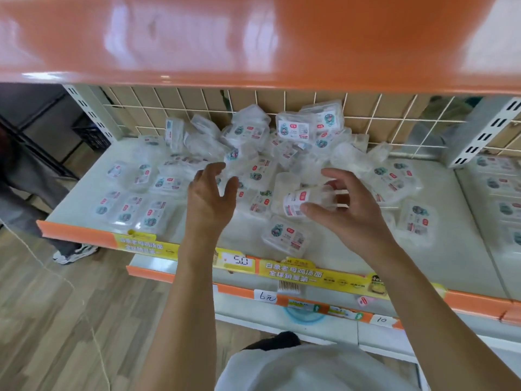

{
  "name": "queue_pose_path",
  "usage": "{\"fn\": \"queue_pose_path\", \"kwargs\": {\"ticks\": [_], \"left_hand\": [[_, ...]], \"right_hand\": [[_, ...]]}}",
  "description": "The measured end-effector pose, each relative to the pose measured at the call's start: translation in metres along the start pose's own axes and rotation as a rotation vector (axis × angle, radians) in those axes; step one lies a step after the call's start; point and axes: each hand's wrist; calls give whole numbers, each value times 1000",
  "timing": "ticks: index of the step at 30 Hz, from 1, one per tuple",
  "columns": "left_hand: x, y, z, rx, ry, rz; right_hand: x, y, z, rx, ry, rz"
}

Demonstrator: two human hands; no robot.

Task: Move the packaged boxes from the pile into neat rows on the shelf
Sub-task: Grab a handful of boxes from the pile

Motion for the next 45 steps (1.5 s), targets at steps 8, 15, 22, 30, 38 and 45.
{"fn": "queue_pose_path", "kwargs": {"ticks": [8,15,22,30,38,45], "left_hand": [[-8,55,-16,26,236,-76],[-7,66,-24,69,338,-163],[-16,52,-24,181,4,-172],[-27,31,-17,191,-647,-349],[-23,16,-18,-36,-1154,-462],[-17,7,-14,-4,-1294,-595]], "right_hand": [[19,6,1,-3,248,115],[29,7,3,-65,551,130],[41,5,-3,-31,856,115],[50,6,-7,-7,1192,15],[55,-1,-19,156,1252,68],[61,-10,-18,84,1014,78]]}}
Point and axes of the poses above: each hand's wrist, its own y-axis towards the middle knuckle, its own x-axis out of the palm, z = x × y, and after that the axes turned 14 degrees about -z, right-handed
